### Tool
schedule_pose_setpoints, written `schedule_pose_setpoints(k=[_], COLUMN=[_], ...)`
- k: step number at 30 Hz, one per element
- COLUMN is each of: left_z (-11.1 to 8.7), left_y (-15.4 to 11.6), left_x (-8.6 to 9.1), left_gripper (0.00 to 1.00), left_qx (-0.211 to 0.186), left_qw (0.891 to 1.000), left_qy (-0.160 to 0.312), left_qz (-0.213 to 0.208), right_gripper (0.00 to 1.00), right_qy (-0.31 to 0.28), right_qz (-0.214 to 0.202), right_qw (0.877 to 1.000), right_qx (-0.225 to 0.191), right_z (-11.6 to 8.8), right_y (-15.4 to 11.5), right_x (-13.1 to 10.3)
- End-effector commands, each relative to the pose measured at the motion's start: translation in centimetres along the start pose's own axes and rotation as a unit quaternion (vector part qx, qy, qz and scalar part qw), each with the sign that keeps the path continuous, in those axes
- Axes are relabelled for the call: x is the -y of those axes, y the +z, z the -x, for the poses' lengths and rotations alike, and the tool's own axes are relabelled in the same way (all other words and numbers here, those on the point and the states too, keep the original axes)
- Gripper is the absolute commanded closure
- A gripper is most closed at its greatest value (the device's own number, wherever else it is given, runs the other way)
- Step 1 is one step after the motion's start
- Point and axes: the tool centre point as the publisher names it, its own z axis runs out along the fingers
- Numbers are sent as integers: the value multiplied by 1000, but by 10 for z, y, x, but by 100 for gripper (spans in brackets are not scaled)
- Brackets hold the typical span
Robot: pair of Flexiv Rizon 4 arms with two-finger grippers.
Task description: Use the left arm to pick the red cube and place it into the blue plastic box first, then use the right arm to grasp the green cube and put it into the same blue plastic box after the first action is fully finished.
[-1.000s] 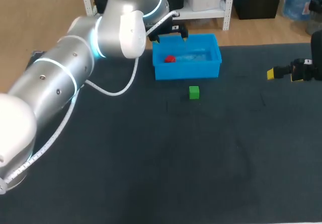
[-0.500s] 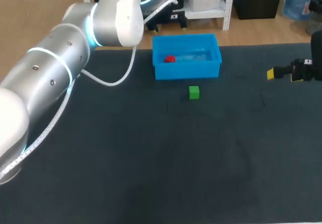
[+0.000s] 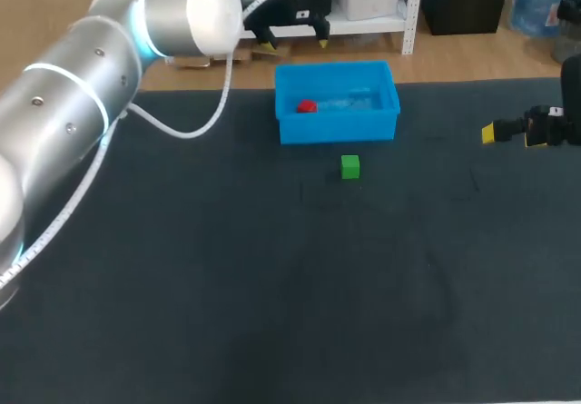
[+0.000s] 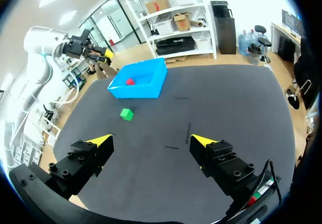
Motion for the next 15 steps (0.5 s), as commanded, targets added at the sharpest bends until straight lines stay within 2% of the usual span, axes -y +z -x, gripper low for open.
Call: schedule_pose_setpoints(k=[1,15], left_z=[0,-14], left_y=[-7,-34], left_x=[-5,-20], left_gripper=[0,0], left_qx=[-21,15], left_qw=[1000,999], left_qy=[7,28], left_qz=[-7,-41], right_gripper=[0,0], right_qy=[0,0], right_qz=[0,0], right_qw=[1000,1000], right_qx=[0,0], right_z=[0,0], right_y=[-1,-1], right_x=[0,0])
